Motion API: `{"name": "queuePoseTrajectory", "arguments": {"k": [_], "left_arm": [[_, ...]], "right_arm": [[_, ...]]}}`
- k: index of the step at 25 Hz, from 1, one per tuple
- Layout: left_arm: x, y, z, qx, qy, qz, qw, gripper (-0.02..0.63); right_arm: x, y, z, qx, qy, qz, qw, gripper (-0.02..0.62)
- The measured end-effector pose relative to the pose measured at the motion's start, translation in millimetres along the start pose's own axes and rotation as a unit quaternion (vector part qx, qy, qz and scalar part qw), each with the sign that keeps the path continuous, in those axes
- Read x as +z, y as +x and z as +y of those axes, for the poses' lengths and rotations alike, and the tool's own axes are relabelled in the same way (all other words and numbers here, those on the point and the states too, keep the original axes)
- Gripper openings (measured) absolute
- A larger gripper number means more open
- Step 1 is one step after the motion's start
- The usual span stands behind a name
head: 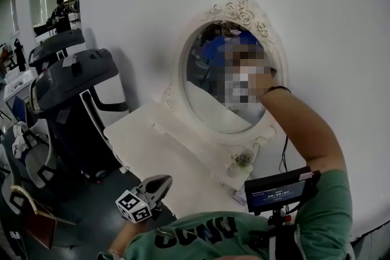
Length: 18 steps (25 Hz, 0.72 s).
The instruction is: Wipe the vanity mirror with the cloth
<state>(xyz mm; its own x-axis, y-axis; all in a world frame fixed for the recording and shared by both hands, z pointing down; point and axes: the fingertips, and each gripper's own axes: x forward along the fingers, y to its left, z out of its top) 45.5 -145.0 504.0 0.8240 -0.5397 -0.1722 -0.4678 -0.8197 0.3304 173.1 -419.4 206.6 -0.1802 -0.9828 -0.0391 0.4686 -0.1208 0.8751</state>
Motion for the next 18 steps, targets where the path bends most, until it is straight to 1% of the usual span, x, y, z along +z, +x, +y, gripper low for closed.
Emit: {"name": "queuePoseTrajectory", "arguments": {"k": [3,6,8,11,14,18], "left_arm": [[-6,-18,20,0.024,-0.012,-0.01,0.9996,0.006],[-12,-32,35,0.037,-0.026,-0.015,0.9988,0.006],[-17,-35,39,0.04,-0.033,-0.017,0.9985,0.006],[-20,-37,43,0.039,-0.039,-0.022,0.9982,0.006],[-22,-37,47,0.035,-0.039,-0.025,0.9983,0.006],[-22,-38,53,0.04,-0.043,-0.027,0.9979,0.006]], "right_arm": [[-4,56,-7,-0.007,-0.062,0.036,0.997,0.072],[-24,95,-8,0.003,-0.124,0.092,0.988,0.072],[-31,113,-6,0.01,-0.154,0.111,0.982,0.072],[-34,134,-1,0.022,-0.193,0.127,0.973,0.072],[-32,149,4,0.028,-0.221,0.136,0.965,0.072],[-33,160,5,0.038,-0.232,0.148,0.961,0.072]]}}
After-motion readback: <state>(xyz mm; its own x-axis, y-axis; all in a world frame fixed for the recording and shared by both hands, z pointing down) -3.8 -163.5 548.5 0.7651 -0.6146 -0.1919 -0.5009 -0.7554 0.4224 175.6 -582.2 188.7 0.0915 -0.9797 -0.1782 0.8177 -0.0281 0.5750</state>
